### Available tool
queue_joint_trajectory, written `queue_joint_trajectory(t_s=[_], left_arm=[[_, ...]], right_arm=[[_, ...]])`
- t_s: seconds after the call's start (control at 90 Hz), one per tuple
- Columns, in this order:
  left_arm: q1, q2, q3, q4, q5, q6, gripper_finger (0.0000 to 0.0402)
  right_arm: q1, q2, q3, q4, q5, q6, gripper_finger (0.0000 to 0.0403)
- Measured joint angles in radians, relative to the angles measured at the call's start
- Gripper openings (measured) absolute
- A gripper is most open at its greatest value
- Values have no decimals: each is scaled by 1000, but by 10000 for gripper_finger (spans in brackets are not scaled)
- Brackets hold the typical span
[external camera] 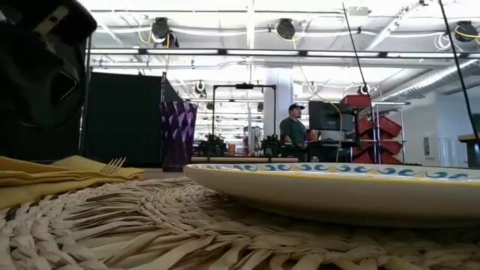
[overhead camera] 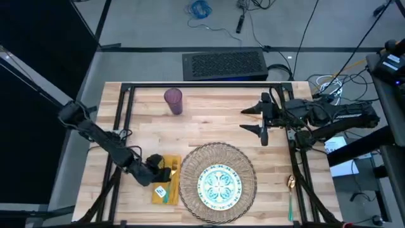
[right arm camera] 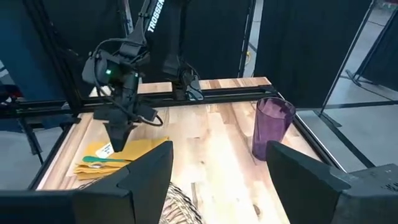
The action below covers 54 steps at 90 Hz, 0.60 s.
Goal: Set table place
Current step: Put the green fork on the yellow table napkin
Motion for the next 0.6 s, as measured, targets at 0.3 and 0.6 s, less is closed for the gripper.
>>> queue_joint_trajectory(t_s=[0.3, 0.6], left_arm=[[28, 85, 99, -123, -2, 73, 97], [78, 128, 183, -271, 24, 164, 97]], right_arm=[[0, 0, 0, -1, -5, -10, 242], [0, 0, 0, -13, -5, -28, 242]])
